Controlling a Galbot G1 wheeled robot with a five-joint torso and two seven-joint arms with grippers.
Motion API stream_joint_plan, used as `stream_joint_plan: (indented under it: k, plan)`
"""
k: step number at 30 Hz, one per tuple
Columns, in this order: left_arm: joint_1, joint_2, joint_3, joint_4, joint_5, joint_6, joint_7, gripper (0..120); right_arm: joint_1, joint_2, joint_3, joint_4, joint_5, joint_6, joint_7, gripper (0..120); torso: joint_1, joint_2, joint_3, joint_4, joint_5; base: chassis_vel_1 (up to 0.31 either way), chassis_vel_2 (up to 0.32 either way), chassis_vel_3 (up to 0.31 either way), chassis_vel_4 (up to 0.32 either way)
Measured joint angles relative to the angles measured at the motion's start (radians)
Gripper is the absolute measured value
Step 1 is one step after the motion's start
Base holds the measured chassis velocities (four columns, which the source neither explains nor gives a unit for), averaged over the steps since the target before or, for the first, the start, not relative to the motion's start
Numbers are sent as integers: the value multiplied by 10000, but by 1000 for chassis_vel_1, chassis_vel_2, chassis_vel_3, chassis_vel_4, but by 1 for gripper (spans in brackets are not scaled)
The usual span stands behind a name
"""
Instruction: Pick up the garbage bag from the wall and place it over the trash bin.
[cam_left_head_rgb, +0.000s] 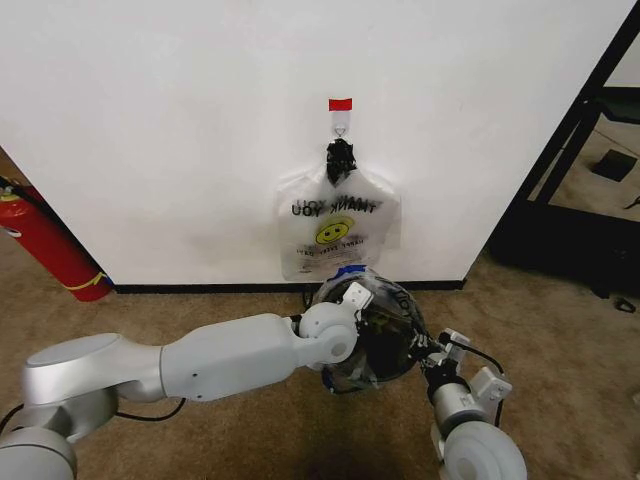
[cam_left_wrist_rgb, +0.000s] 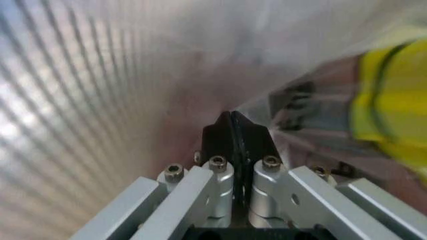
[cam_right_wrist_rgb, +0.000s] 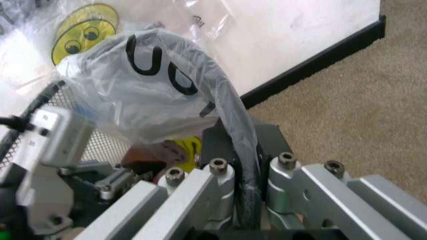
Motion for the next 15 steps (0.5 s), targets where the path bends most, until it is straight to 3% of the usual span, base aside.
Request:
stream_joint_plan:
  k: [15]
  plan:
    - [69,237,250,-423,622,280,-36,0,-49,-3,-6,75,-9,1,-19,0,0,0,0,2,-1,0,0,0,0]
